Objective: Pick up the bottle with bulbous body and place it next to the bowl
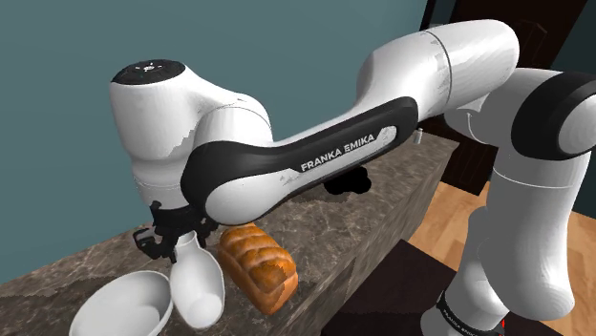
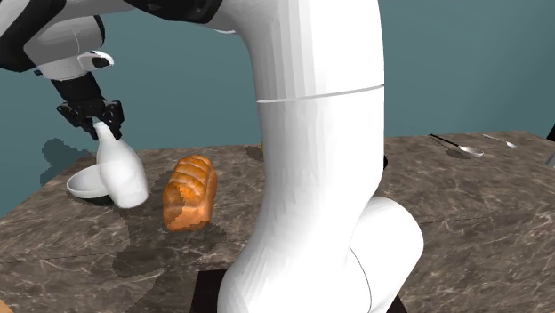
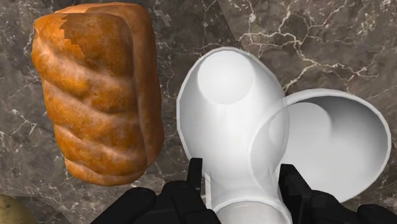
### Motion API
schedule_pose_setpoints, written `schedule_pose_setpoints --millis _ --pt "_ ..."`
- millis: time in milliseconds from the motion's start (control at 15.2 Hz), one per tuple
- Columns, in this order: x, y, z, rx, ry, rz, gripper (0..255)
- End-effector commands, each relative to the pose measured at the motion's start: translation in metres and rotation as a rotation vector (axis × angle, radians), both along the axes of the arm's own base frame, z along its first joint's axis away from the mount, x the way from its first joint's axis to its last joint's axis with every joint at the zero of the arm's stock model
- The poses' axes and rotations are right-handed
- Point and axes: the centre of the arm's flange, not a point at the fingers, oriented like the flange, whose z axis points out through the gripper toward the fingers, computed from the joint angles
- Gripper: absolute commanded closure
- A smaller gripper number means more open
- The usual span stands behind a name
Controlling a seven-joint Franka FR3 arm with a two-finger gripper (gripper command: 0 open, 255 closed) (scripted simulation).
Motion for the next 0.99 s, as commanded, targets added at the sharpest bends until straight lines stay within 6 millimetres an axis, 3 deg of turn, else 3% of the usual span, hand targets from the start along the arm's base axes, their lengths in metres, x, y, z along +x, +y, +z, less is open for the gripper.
schedule_pose_setpoints --millis 0,462,924 --pt "0.0 -0.001 -0.011 0.001 -0.001 0.0 255" --pt "0.0 -0.001 -0.05 0.001 -0.001 0.0 255" --pt "0.0 -0.001 -0.05 0.001 -0.001 0.0 255"
